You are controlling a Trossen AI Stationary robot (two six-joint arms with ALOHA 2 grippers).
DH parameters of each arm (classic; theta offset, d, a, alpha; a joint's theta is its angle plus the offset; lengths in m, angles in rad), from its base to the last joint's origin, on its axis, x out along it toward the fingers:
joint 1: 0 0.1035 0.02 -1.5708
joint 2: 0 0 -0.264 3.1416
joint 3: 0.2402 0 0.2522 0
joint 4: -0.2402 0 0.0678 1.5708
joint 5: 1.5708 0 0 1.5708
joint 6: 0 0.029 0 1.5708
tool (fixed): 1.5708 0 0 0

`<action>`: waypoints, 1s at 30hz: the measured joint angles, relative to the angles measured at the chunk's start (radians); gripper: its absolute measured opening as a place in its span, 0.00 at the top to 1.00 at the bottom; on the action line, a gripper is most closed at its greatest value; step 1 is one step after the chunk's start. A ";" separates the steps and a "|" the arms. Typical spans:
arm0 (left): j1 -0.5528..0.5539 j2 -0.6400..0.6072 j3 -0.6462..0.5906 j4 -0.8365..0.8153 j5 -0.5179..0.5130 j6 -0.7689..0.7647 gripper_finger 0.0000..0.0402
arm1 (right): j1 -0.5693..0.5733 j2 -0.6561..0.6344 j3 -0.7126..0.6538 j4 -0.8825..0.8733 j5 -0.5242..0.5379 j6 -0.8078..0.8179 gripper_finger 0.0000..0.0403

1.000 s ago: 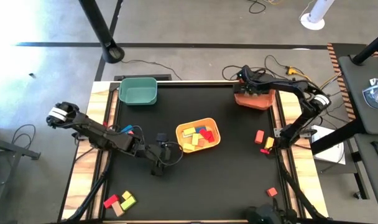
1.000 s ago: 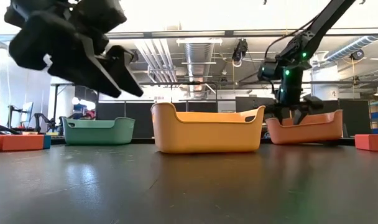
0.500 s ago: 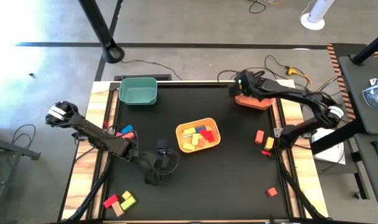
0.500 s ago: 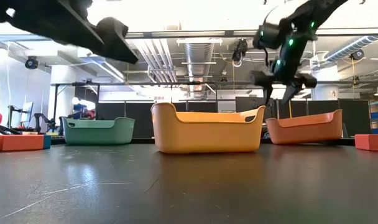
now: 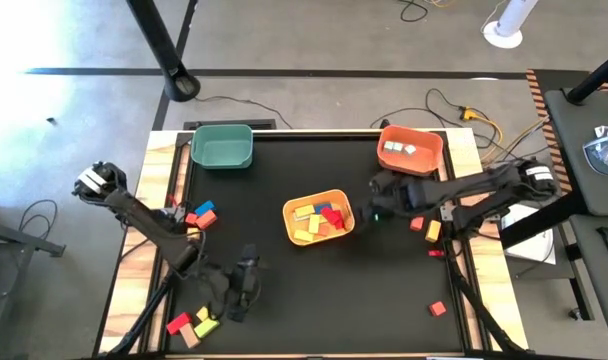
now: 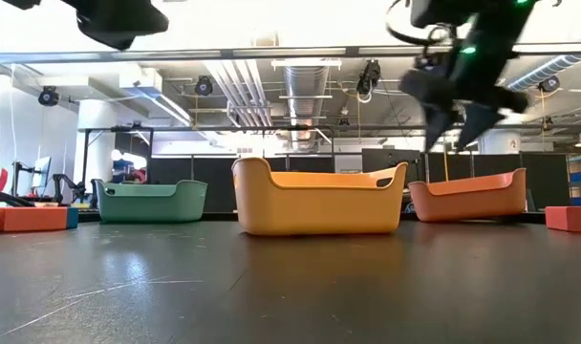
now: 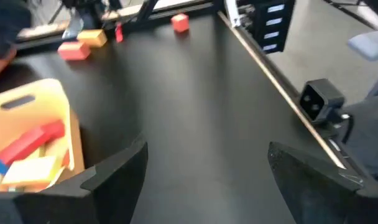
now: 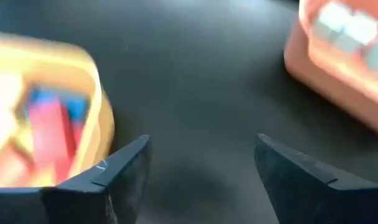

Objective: Sort blocks by size
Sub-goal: Put the orange thick block into the blue bin

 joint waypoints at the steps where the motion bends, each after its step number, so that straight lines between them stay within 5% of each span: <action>1: -0.009 0.000 0.000 0.008 -0.003 0.011 0.21 | 0.028 0.007 0.000 -0.044 -0.020 0.034 0.30; 6: -0.022 0.000 0.000 0.009 -0.004 0.020 0.21 | 0.095 0.041 -0.015 -0.264 -0.104 0.188 0.25; 16: -0.021 0.001 0.000 -0.024 -0.006 0.056 0.21 | -0.026 0.019 -0.163 -0.285 -0.318 0.218 0.19; 30: -0.021 0.001 -0.001 -0.028 -0.010 0.075 0.21 | -0.221 0.011 -0.234 -0.265 -0.517 0.144 0.30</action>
